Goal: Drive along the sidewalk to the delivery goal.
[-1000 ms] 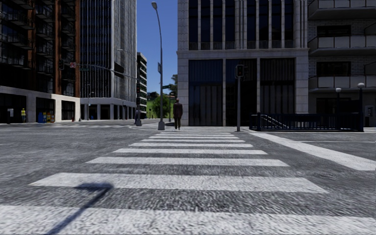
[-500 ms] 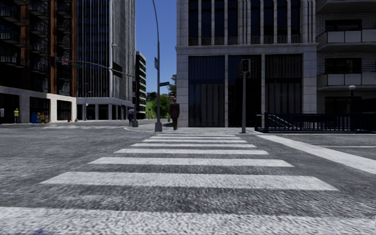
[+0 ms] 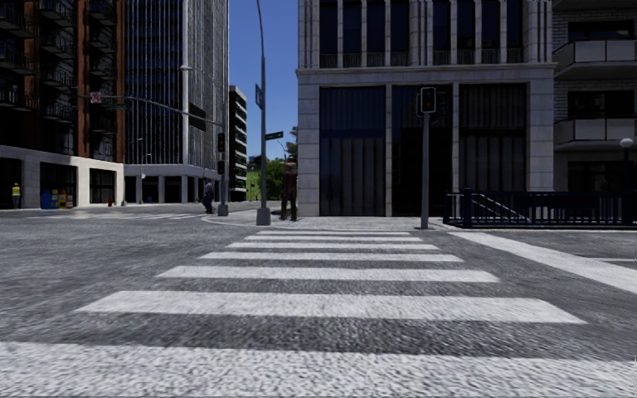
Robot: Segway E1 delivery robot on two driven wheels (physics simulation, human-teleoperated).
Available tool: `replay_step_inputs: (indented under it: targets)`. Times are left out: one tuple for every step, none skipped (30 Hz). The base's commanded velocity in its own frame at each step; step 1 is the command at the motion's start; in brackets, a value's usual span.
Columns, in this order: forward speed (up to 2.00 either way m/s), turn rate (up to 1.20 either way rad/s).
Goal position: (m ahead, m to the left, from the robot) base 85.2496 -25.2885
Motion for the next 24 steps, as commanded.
replay_step_inputs:
  targets:
    - [2.00,0.00]
    - [2.00,0.00]
    - [2.00,0.00]
    - [2.00,0.00]
    - [2.00,0.00]
    - [2.00,0.00]
    - [2.00,0.00]
    - [2.00,0.00]
    - [2.00,0.00]
    - [2.00,0.00]
    - [2.00,0.00]
    - [2.00,0.00]
    - [2.00,0.00]
    - [2.00,0.00]
    - [2.00,0.00]
    - [2.00,0.00]
    - [2.00,0.00]
    - [2.00,0.00]
    - [2.00,0.00]
    - [2.00,0.00]
    - [2.00,0.00]
    - [2.00,0.00]
    - [2.00,0.00]
    - [2.00,0.00]
